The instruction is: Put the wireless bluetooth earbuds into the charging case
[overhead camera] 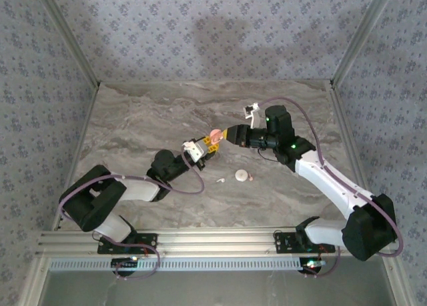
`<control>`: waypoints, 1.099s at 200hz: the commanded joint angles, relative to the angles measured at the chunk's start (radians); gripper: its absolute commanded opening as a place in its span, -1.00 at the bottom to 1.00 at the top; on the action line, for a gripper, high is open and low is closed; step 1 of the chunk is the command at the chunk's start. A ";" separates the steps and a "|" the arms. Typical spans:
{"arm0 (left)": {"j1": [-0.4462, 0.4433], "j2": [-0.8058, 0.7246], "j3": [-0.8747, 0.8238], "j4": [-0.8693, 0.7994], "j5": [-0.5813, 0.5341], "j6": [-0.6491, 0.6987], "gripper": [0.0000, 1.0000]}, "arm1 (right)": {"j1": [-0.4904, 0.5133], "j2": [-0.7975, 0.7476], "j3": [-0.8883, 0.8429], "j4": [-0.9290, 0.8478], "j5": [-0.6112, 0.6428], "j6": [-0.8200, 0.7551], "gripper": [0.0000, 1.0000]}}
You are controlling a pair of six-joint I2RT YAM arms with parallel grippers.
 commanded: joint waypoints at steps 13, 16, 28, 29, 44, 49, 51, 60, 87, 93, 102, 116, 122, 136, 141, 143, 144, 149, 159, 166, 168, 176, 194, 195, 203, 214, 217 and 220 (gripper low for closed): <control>-0.009 -0.027 0.002 0.039 -0.001 0.018 -0.79 | 0.016 0.002 -0.006 0.025 -0.017 0.018 -0.53; -0.009 -0.027 0.002 0.039 -0.001 0.020 -0.79 | 0.017 0.001 -0.004 0.025 -0.017 0.018 -0.54; -0.011 -0.027 -0.001 0.039 -0.002 0.023 -0.79 | 0.018 -0.001 -0.003 0.012 -0.019 0.017 -0.53; -0.010 -0.028 -0.001 0.039 -0.003 0.024 -0.79 | 0.019 -0.001 -0.002 0.011 -0.019 0.016 -0.53; -0.010 -0.031 -0.003 0.040 -0.002 0.026 -0.79 | 0.020 -0.005 0.000 -0.007 -0.015 0.011 -0.53; -0.010 -0.031 -0.004 0.040 -0.002 0.028 -0.79 | 0.019 -0.007 0.001 -0.013 -0.012 0.011 -0.54; -0.011 -0.031 -0.004 0.040 -0.002 0.027 -0.79 | 0.021 -0.007 0.000 -0.014 -0.010 0.010 -0.53; -0.010 -0.033 -0.003 0.040 0.001 0.030 -0.79 | 0.021 -0.009 0.000 -0.020 -0.004 0.008 -0.53; -0.010 -0.039 -0.001 0.036 0.014 0.041 -0.79 | 0.021 -0.008 0.004 -0.025 0.017 0.005 -0.53; -0.010 -0.040 -0.001 0.036 0.016 0.042 -0.79 | 0.021 -0.006 0.005 -0.026 0.020 0.003 -0.53; -0.010 -0.040 -0.002 0.036 0.018 0.043 -0.79 | 0.021 -0.003 0.008 -0.028 0.028 0.003 -0.54; -0.011 -0.043 -0.004 0.037 0.020 0.046 -0.79 | 0.021 0.005 0.016 -0.031 0.029 0.003 -0.53; -0.011 -0.044 -0.004 0.037 0.020 0.047 -0.79 | 0.021 0.012 0.023 -0.036 0.023 0.001 -0.53; -0.011 -0.049 -0.006 0.036 0.022 0.050 -0.79 | 0.022 0.023 0.032 -0.050 0.018 -0.004 -0.53; -0.012 -0.050 -0.006 0.035 0.022 0.052 -0.79 | 0.023 0.025 0.034 -0.050 0.016 -0.005 -0.53; -0.011 -0.051 -0.006 0.034 0.022 0.052 -0.79 | 0.023 0.026 0.034 -0.049 0.015 -0.005 -0.54; -0.012 -0.052 -0.006 0.034 0.022 0.052 -0.79 | 0.023 0.026 0.034 -0.049 0.015 -0.005 -0.53; -0.011 -0.051 -0.006 0.033 0.022 0.054 -0.79 | 0.022 0.028 0.034 -0.047 0.014 -0.003 -0.53; -0.011 -0.053 -0.005 0.026 0.019 0.058 -0.79 | 0.023 0.028 0.036 -0.041 0.010 -0.003 -0.53; -0.011 -0.053 -0.005 0.020 0.016 0.061 -0.79 | 0.022 0.026 0.038 -0.041 0.010 -0.003 -0.54; -0.012 -0.052 -0.004 0.019 0.015 0.062 -0.79 | 0.023 0.025 0.038 -0.040 0.010 -0.004 -0.54; -0.011 -0.051 -0.004 0.017 0.013 0.064 -0.79 | 0.022 0.020 0.040 -0.037 0.011 -0.003 -0.54; -0.012 -0.042 -0.002 0.013 0.009 0.063 -0.79 | 0.021 0.002 0.043 -0.038 0.021 -0.006 -0.54; -0.011 -0.041 -0.002 0.013 0.009 0.063 -0.79 | 0.021 0.002 0.042 -0.038 0.022 -0.007 -0.54; -0.012 -0.034 0.000 0.014 0.006 0.060 -0.79 | 0.021 -0.004 0.044 -0.041 0.027 -0.009 -0.54; -0.012 -0.027 0.000 0.019 0.006 0.055 -0.79 | 0.021 -0.010 0.046 -0.042 0.034 -0.009 -0.54; -0.012 -0.026 0.001 0.020 0.006 0.055 -0.79 | 0.021 -0.011 0.048 -0.041 0.035 -0.009 -0.54; -0.011 -0.024 0.002 0.020 0.006 0.055 -0.79 | 0.021 -0.013 0.048 -0.040 0.037 -0.009 -0.53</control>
